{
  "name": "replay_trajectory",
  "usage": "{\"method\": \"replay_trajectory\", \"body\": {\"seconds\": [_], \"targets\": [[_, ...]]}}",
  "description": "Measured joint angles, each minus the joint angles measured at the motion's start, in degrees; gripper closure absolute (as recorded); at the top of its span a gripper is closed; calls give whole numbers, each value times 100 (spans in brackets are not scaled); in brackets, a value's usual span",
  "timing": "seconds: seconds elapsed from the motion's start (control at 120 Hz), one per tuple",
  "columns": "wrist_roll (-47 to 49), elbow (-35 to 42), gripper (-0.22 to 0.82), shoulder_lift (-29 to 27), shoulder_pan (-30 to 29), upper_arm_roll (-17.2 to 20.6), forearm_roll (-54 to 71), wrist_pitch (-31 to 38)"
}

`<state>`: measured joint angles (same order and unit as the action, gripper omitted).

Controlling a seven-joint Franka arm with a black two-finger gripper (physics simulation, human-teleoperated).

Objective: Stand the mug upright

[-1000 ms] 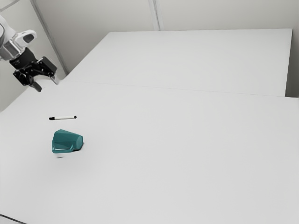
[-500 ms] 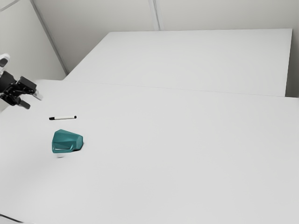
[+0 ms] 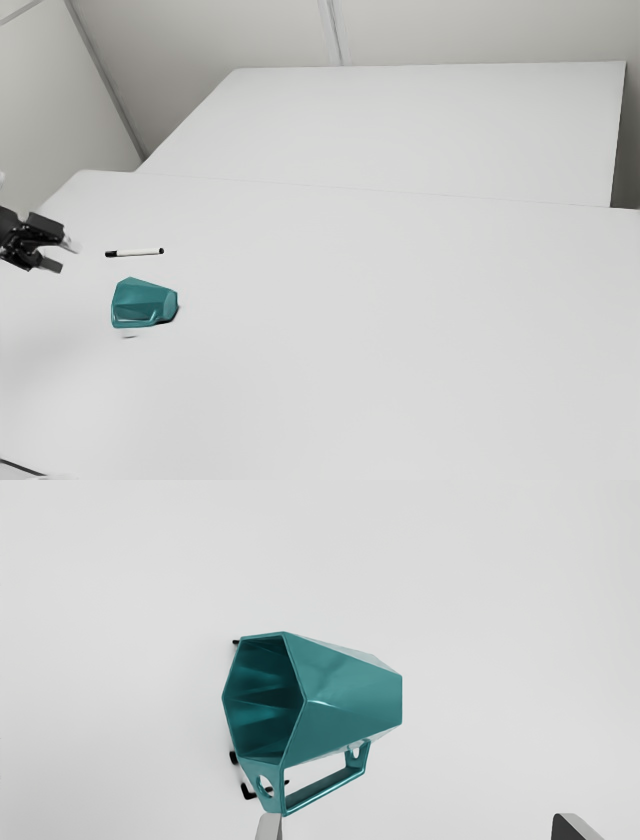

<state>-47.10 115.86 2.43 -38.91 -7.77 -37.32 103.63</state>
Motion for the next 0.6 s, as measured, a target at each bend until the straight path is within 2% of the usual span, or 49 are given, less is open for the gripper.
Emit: {"method": "replay_trajectory", "body": {"seconds": [0.217, 0.6], "targets": [[-457, 82, 2, 379, 193, -175, -389, 7], [-1174, 195, 2, 1026, -11, -194, -1161, -12]]}}
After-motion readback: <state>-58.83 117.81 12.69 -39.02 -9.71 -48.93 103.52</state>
